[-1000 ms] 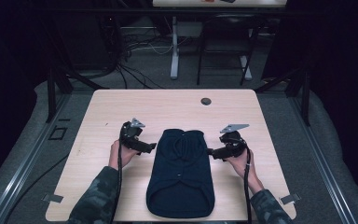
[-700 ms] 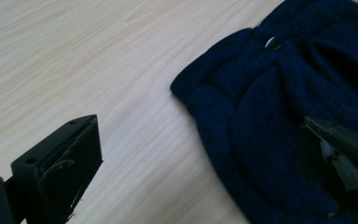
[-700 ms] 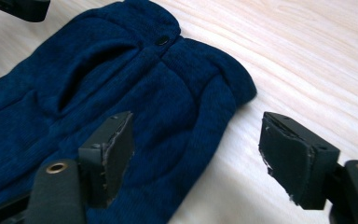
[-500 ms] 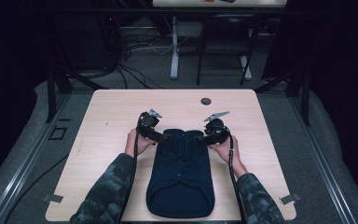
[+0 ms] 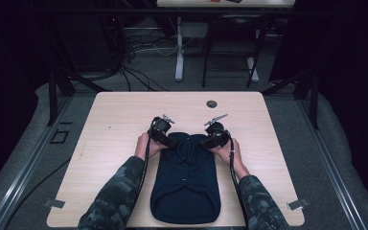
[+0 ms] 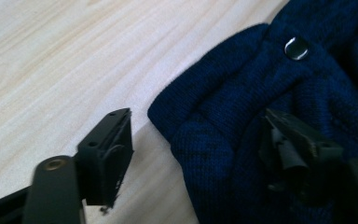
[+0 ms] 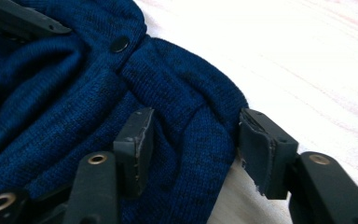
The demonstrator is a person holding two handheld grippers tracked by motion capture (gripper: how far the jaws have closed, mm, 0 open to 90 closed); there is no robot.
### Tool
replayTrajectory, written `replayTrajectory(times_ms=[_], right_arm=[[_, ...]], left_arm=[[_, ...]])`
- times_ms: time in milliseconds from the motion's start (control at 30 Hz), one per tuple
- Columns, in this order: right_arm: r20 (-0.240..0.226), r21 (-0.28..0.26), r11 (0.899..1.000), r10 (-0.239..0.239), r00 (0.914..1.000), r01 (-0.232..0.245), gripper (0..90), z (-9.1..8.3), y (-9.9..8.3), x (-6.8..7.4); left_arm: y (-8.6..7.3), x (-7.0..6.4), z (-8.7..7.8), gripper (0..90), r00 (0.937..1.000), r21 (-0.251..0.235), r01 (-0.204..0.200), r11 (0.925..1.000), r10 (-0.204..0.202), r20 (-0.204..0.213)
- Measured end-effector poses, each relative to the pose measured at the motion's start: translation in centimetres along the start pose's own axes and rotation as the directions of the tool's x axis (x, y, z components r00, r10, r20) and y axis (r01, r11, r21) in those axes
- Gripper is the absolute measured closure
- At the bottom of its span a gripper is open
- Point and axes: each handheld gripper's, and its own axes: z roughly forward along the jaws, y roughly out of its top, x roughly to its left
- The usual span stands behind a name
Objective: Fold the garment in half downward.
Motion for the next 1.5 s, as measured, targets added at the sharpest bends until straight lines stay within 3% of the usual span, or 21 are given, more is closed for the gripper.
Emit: replayTrajectory(times_ms=[67,100,167,233,300,333,367,400,467,500,600,733,800,1000,1500], right_arm=[[-0.012,-0.016,1.000,0.006,0.9999,-0.006,51.8,0.1,-0.2,-0.1],[-0.012,-0.016,1.000,0.006,0.9999,-0.006,51.8,0.1,-0.2,-0.1],[-0.023,0.000,1.000,-0.006,0.9997,0.006,60.0,0.0,-0.1,0.2],[-0.023,0.000,1.000,-0.002,0.9997,0.002,60.8,0.0,-0.1,0.2],[-0.037,-0.005,1.000,0.007,0.9993,-0.007,62.5,0.0,-0.1,0.2],[-0.044,-0.004,1.000,0.016,0.9989,-0.016,64.3,0.0,-0.2,0.1],[-0.044,-0.004,1.000,0.016,0.9989,-0.016,64.3,0.0,-0.2,0.1],[-0.045,-0.003,1.000,0.013,0.9989,-0.013,65.5,0.0,0.0,0.1],[-0.034,-0.004,1.000,0.021,0.9992,-0.021,66.3,0.0,0.0,0.2],[-0.028,0.000,1.000,0.007,0.9996,-0.007,68.7,-0.1,0.1,0.4],[-0.024,-0.015,1.000,-0.011,0.9997,0.011,74.4,-0.8,0.3,0.4],[-0.022,-0.070,0.997,-0.027,0.9994,0.025,75.8,-1.7,0.4,0.6],[-0.004,-0.098,0.993,-0.068,0.9977,0.067,76.2,-2.6,0.7,1.3],[0.015,-0.126,0.984,-0.124,0.9921,0.125,76.5,-3.9,1.0,2.1],[0.020,-0.161,0.972,-0.171,0.9851,0.172,76.1,-5.5,1.1,2.8]], left_arm=[[-0.1,0.0,0.1,37.0,0.9996,-0.007,0.010,0.9999,-0.010,0.025],[-0.2,0.0,0.2,37.0,0.9995,-0.012,0.019,0.9998,-0.019,0.026],[-0.4,0.2,0.2,37.5,0.9984,-0.024,0.041,0.9989,-0.040,0.041],[-0.5,0.2,0.1,37.7,0.9981,-0.027,0.043,0.9987,-0.042,0.046],[-0.5,0.2,0.1,39.6,0.9980,-0.028,0.038,0.9989,-0.037,0.052],[-0.4,0.2,0.1,46.1,0.9976,-0.032,0.036,0.9988,-0.034,0.060],[-0.5,0.1,0.1,46.1,0.9973,-0.036,0.036,0.9987,-0.033,0.065],[-0.5,0.1,0.0,54.5,0.9969,-0.038,0.031,0.9988,-0.028,0.074],[-0.5,0.0,-0.1,57.4,0.9957,-0.040,0.029,0.9988,-0.025,0.090],[-0.5,-0.1,-0.1,62.5,0.9955,-0.043,0.024,0.9988,-0.020,0.093],[-0.5,-0.2,-0.4,65.9,0.9967,-0.049,0.004,0.9988,0.000,0.081],[-0.6,-0.2,-1.0,66.8,0.9964,-0.080,0.012,0.9967,-0.005,0.084],[-0.6,-0.1,-1.5,67.1,0.9959,-0.096,0.019,0.9952,-0.010,0.090],[-0.5,0.0,-2.7,67.1,0.9938,-0.118,0.017,0.9929,-0.004,0.111],[-0.2,-0.3,-4.2,66.4,0.9940,-0.134,-0.011,0.9909,0.025,0.107]])
